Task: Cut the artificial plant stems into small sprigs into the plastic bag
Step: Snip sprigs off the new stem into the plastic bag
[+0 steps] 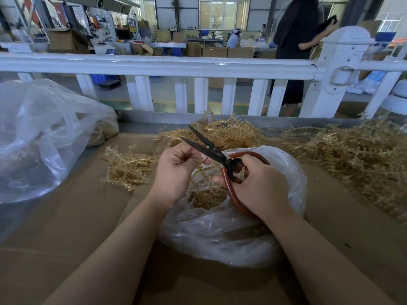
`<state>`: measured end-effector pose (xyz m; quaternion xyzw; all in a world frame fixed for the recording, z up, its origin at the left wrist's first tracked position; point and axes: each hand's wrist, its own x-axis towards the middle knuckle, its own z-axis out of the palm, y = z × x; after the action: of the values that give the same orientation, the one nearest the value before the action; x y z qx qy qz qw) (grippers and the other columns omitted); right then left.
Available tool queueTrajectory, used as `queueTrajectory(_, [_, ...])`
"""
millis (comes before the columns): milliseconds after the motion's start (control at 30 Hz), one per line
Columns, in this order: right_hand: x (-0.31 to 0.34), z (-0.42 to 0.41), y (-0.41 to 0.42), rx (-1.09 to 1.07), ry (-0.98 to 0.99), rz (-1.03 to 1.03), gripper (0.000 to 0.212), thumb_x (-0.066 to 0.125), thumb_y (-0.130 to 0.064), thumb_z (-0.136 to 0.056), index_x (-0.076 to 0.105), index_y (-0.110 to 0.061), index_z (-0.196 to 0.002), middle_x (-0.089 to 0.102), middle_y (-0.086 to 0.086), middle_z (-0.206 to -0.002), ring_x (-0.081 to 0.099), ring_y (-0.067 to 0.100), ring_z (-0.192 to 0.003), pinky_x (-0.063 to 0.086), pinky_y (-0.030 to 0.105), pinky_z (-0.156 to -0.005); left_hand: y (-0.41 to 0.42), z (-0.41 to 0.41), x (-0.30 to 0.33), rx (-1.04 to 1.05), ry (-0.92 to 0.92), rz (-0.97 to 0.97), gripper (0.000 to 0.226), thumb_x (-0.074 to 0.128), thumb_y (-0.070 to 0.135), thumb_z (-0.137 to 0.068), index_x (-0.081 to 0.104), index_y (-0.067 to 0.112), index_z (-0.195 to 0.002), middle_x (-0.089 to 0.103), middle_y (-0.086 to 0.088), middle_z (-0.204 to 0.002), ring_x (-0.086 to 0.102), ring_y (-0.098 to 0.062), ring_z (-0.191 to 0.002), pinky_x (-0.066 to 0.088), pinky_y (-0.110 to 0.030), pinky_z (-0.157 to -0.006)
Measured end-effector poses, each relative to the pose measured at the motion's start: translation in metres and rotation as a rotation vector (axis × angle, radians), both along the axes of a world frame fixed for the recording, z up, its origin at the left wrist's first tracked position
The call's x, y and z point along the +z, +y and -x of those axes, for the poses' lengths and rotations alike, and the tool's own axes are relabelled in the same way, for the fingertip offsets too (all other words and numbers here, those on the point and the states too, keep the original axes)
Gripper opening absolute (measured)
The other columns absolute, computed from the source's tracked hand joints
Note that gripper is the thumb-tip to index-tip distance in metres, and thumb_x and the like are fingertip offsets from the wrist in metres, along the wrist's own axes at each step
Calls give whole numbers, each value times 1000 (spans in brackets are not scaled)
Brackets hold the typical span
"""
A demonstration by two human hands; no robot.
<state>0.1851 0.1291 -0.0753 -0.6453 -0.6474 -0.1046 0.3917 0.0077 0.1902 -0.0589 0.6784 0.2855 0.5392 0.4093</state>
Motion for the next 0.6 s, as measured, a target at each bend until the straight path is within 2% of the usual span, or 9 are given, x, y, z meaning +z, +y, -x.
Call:
queueTrajectory(100, [0, -1, 0, -6, 0, 6, 67, 43, -90, -73, 64, -27, -82, 58, -18, -69, 47, 0, -57, 34, 9, -52, 0, 0, -1, 16, 5, 12, 17, 57, -11, -92, 67, 0, -83, 70, -7, -76, 66, -24, -79, 53, -34, -79])
queueTrajectory(200, [-1, -2, 1, -9, -7, 3, 68, 44, -91, -73, 63, -26, -80, 60, -15, -68, 50, 2, -56, 41, 15, -51, 1, -1, 0, 25, 9, 16, 18, 57, -10, -92, 67, 1, -82, 70, -6, -76, 66, -23, -79, 52, -34, -80])
queueTrajectory(300, [0, -1, 1, -6, -1, -17, 67, 45, -90, -74, 64, -25, -80, 61, -15, -69, 51, 3, -57, 47, 21, -52, 0, -1, 0, 10, -9, 30, 13, 55, -12, -92, 65, -9, -85, 69, -9, -77, 64, -21, -79, 51, -34, -80])
queueTrajectory(433, [0, 0, 0, -12, -3, -17, 69, 40, -92, -74, 64, -27, -78, 57, -16, -62, 48, 1, -52, 42, 19, -50, -3, 0, 2, -18, -18, 13, 19, 55, -13, -92, 64, -2, -79, 67, -7, -76, 62, -11, -74, 49, -20, -75])
queueTrajectory(533, [-2, -1, 1, 1, 21, -16, 63, 45, -89, -75, 64, -29, -78, 49, -20, -59, 43, -5, -51, 33, 13, -50, -2, -1, 2, -27, -21, 7, 16, 55, -13, -92, 64, -4, -81, 66, -10, -77, 61, -12, -75, 49, -20, -75])
queueTrajectory(600, [-3, -1, 1, 28, 53, -4, 65, 44, -90, -75, 68, -30, -87, 55, -21, -66, 49, -5, -56, 37, 10, -54, -1, -3, 2, -32, -30, 20, 12, 56, -8, -94, 64, -8, -85, 66, -12, -78, 61, -15, -76, 49, -21, -75])
